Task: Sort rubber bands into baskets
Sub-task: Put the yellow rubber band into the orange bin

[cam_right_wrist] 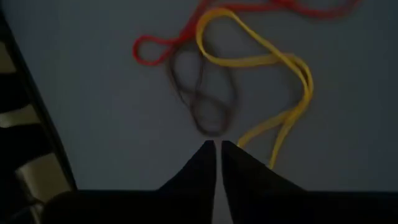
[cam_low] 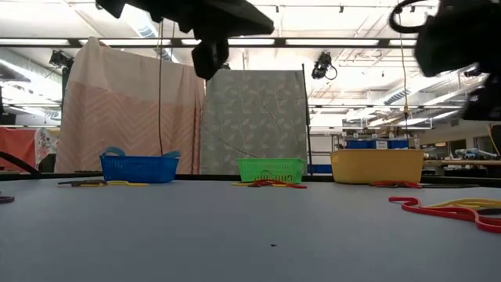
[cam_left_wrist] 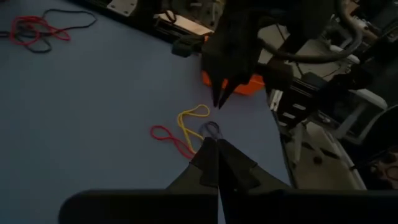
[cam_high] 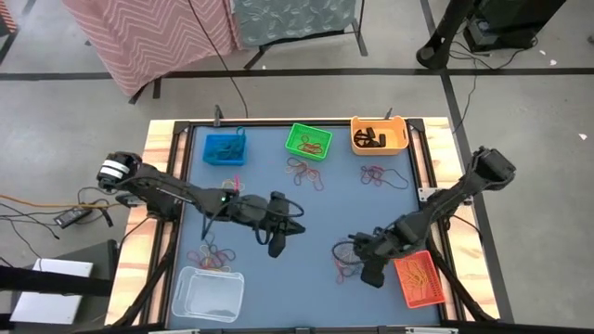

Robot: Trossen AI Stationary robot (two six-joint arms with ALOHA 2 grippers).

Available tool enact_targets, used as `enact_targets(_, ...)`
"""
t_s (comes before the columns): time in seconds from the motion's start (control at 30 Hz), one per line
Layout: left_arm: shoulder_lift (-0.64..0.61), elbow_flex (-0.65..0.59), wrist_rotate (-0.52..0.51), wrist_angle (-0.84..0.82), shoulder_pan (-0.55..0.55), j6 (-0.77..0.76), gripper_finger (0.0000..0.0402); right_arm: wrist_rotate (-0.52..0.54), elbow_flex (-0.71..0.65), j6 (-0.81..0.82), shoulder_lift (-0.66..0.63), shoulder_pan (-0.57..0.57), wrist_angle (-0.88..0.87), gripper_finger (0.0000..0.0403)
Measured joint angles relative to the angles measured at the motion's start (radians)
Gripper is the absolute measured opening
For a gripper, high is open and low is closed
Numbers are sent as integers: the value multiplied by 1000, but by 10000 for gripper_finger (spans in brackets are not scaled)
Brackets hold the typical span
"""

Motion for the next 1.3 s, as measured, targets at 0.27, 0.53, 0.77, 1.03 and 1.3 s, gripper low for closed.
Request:
enact_targets(0.27, -2, 2, -18, 8, 2, -1, 0, 98, 44, -114, 74, -37, -67, 130)
enact_targets(0.53, -2, 2, -74, 14, 4, -8, 0, 162, 44, -87, 157, -45, -81, 225)
enact_targets(0.77, -2, 3, -82, 13, 4, -5, 0, 162, 54, -49, 237, -44, -94, 228)
enact_targets(1.03, -2, 3, -82, 13, 4, 4, 0, 160, 45, -10, 202, -61, -149, 46)
enact_targets(1.3, -16, 4, -85, 13, 35, 10, 1, 214, 41, 44, -18, -78, -305, 5)
